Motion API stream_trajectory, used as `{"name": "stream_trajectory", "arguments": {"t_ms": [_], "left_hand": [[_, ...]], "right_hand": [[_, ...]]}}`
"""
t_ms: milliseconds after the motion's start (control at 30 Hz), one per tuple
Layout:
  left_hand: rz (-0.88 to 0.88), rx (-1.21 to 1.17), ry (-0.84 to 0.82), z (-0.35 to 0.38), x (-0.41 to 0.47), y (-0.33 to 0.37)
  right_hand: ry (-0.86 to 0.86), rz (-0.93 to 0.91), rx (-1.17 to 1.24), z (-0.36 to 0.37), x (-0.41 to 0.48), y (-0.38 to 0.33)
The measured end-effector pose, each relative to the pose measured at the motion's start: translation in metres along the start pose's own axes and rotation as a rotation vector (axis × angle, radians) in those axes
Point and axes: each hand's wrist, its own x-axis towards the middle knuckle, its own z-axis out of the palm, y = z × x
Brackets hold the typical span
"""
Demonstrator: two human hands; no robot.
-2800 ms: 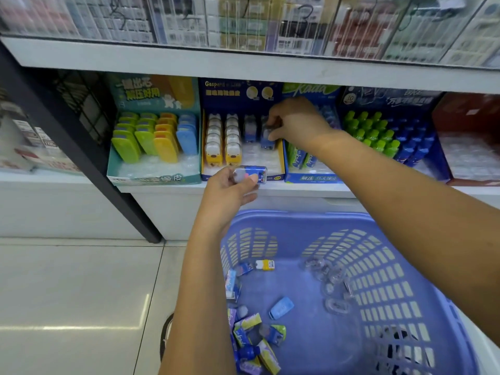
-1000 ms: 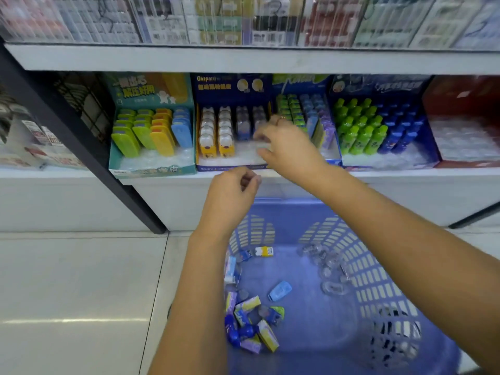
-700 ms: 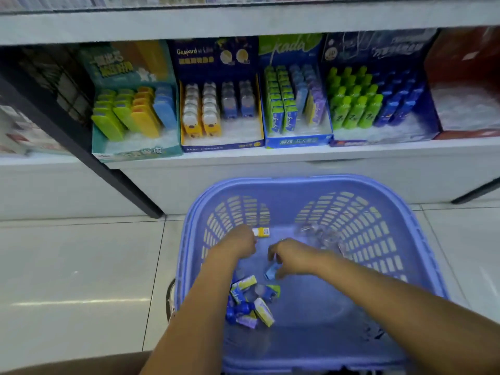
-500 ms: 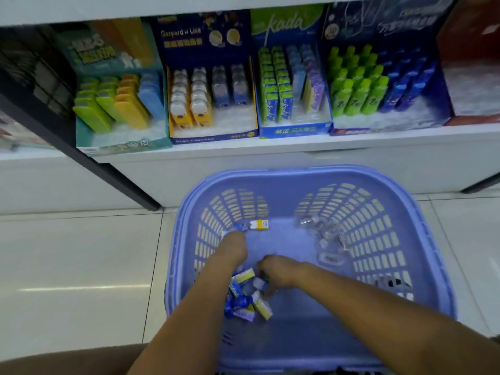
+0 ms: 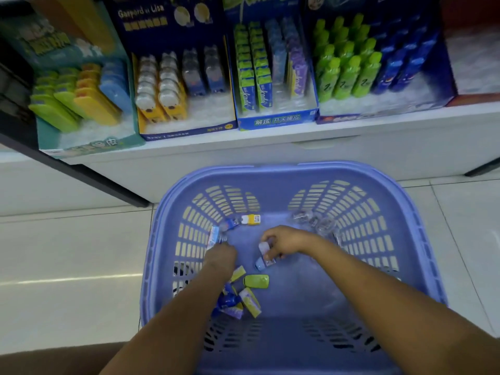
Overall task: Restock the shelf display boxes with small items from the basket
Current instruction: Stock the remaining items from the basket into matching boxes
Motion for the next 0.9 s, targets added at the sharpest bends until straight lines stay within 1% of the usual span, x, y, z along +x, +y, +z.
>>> {"name": "stream_trajectory", "arguments": {"t_ms": [100,167,267,333,367,433,500,567,633,700,733,800,900], "left_hand": [[0.011,0.031,-0.034,-0.004,-0.004,0.000],[0.048,0.001,-0.025,-0.011,-0.005,0.003],[0.140,-0.141,0.017,-0.039,-0.007,0.012],[0.179,-0.328,0.034,-0.071,-0.014,0.021],[0.225,-0.438,0.031,-0.087,-0.019,0.023],[0.316,-0.710,0.016,-0.117,-0.033,0.025],[0.381,-0.941,-0.028,-0.148,-0.052,0.020],[0.491,-1.115,-0.075,-0.172,-0.071,0.012],[0.590,-1.259,-0.087,-0.191,-0.088,0.003],[0.638,-1.340,-0.007,-0.200,-0.098,-0.007],[0.647,-1.386,0.050,-0.201,-0.101,-0.011],[0.651,-1.484,0.151,-0.204,-0.103,-0.017],[0.623,-1.514,0.286,-0.205,-0.100,-0.023]], "right_hand": [[0.038,0.009,0.142,-0.013,-0.006,-0.003],[0.055,-0.001,0.220,-0.024,-0.012,-0.010],[0.050,-0.061,0.251,-0.044,-0.027,-0.029],[0.072,-0.124,0.263,-0.059,-0.044,-0.047],[0.095,-0.168,0.278,-0.066,-0.053,-0.057],[0.163,-0.279,0.323,-0.079,-0.074,-0.080],[0.283,-0.417,0.365,-0.088,-0.094,-0.108],[0.475,-0.560,0.363,-0.096,-0.112,-0.137],[0.706,-0.669,0.301,-0.105,-0.122,-0.166],[0.938,-0.713,0.153,-0.114,-0.122,-0.192],[1.023,-0.715,0.047,-0.118,-0.119,-0.205],[1.100,-0.687,-0.178,-0.125,-0.108,-0.227],[1.036,-0.522,-0.486,-0.136,-0.085,-0.252]]}}
